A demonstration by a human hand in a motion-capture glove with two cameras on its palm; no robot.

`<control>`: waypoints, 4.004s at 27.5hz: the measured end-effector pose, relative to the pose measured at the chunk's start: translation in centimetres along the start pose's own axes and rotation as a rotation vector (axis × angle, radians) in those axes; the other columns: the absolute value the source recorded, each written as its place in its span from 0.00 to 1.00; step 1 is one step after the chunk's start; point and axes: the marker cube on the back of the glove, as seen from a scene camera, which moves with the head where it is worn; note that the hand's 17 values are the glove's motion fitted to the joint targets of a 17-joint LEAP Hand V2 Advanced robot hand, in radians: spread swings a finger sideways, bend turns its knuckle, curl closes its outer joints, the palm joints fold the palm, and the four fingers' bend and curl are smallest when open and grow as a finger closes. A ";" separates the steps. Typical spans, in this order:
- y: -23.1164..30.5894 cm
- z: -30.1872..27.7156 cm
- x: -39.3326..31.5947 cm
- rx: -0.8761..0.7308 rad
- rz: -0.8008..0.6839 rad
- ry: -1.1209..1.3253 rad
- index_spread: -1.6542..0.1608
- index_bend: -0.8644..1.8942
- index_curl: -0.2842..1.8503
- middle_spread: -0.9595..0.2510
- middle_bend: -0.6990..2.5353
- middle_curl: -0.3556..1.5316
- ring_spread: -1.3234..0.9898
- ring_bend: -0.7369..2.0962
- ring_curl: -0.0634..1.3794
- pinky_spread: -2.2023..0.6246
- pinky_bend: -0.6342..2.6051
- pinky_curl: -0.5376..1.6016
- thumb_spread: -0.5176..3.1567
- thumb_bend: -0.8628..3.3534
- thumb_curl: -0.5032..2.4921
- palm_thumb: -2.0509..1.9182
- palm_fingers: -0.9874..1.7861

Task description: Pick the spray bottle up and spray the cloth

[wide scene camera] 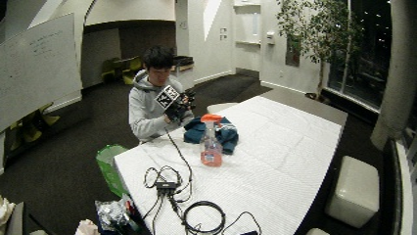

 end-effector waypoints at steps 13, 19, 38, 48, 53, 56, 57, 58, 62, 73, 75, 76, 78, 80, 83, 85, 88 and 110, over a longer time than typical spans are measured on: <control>2.6 0.4 6.1 0.041 0.225 -0.123 0.72 0.34 0.18 0.81 0.28 0.34 0.60 0.41 0.21 0.86 0.39 0.41 0.42 0.20 0.26 0.64 0.34; 2.2 1.4 8.5 -0.017 0.302 -0.128 0.73 0.34 0.18 0.84 0.28 0.34 0.61 0.42 0.22 0.86 0.39 0.41 0.40 0.20 0.26 0.64 0.34; -0.4 5.9 11.9 0.071 0.504 -0.247 0.83 0.35 0.20 0.80 0.36 0.40 0.58 0.48 0.26 0.85 0.33 0.39 0.39 0.20 0.28 0.65 0.51; -2.1 9.0 13.3 0.038 0.611 -0.407 0.84 0.33 0.20 0.81 0.33 0.39 0.58 0.47 0.29 0.85 0.38 0.42 0.39 0.20 0.28 0.66 0.41; -3.2 10.7 14.0 0.022 0.693 -0.507 0.83 0.34 0.20 0.83 0.31 0.38 0.60 0.45 0.27 0.85 0.39 0.43 0.38 0.20 0.28 0.66 0.36; -3.9 11.7 14.4 0.015 0.724 -0.541 0.82 0.35 0.19 0.84 0.30 0.38 0.60 0.44 0.26 0.85 0.39 0.42 0.38 0.20 0.28 0.66 0.34; -4.1 12.0 14.4 0.012 0.737 -0.552 0.82 0.35 0.19 0.84 0.30 0.38 0.60 0.43 0.26 0.85 0.39 0.42 0.38 0.20 0.28 0.66 0.34; -4.4 12.2 14.5 0.012 0.749 -0.565 0.82 0.35 0.19 0.84 0.30 0.37 0.61 0.43 0.25 0.85 0.39 0.42 0.38 0.20 0.28 0.66 0.34; -5.2 13.0 14.8 0.011 0.787 -0.614 0.81 0.35 0.20 0.85 0.30 0.37 0.62 0.43 0.25 0.85 0.39 0.42 0.38 0.20 0.28 0.66 0.34; -6.6 14.2 15.4 -0.013 0.844 -0.664 0.81 0.36 0.21 0.85 0.31 0.37 0.61 0.44 0.24 0.85 0.37 0.41 0.38 0.20 0.28 0.65 0.40; -6.7 14.2 15.3 -0.011 0.852 -0.675 0.81 0.36 0.21 0.84 0.31 0.38 0.61 0.44 0.25 0.85 0.37 0.41 0.38 0.20 0.28 0.65 0.42; -6.7 14.2 15.3 -0.011 0.856 -0.679 0.81 0.36 0.22 0.84 0.31 0.38 0.61 0.44 0.24 0.85 0.37 0.41 0.38 0.20 0.28 0.65 0.43; -6.9 14.2 15.3 -0.013 0.870 -0.687 0.81 0.37 0.22 0.83 0.32 0.38 0.61 0.45 0.25 0.85 0.36 0.40 0.38 0.20 0.28 0.65 0.47; -7.2 14.0 15.2 -0.015 0.895 -0.699 0.81 0.37 0.23 0.82 0.33 0.38 0.60 0.46 0.25 0.85 0.35 0.40 0.38 0.20 0.28 0.65 0.52; -7.5 13.8 14.9 -0.017 0.945 -0.727 0.82 0.38 0.24 0.80 0.34 0.39 0.59 0.47 0.25 0.84 0.33 0.39 0.37 0.20 0.28 0.65 0.59; -7.8 13.7 14.6 -0.015 0.980 -0.750 0.82 0.39 0.25 0.80 0.34 0.39 0.58 0.46 0.25 0.83 0.32 0.38 0.37 0.20 0.28 0.66 0.62; -8.3 13.8 14.2 -0.006 1.015 -0.784 0.82 0.41 0.27 0.78 0.34 0.39 0.57 0.46 0.26 0.82 0.29 0.38 0.37 0.20 0.28 0.67 0.66; -13.2 13.7 12.7 -0.516 0.614 -0.598 0.80 0.46 0.35 0.70 0.40 0.45 0.50 0.49 0.34 0.71 0.30 0.42 0.27 0.20 0.36 0.76 0.88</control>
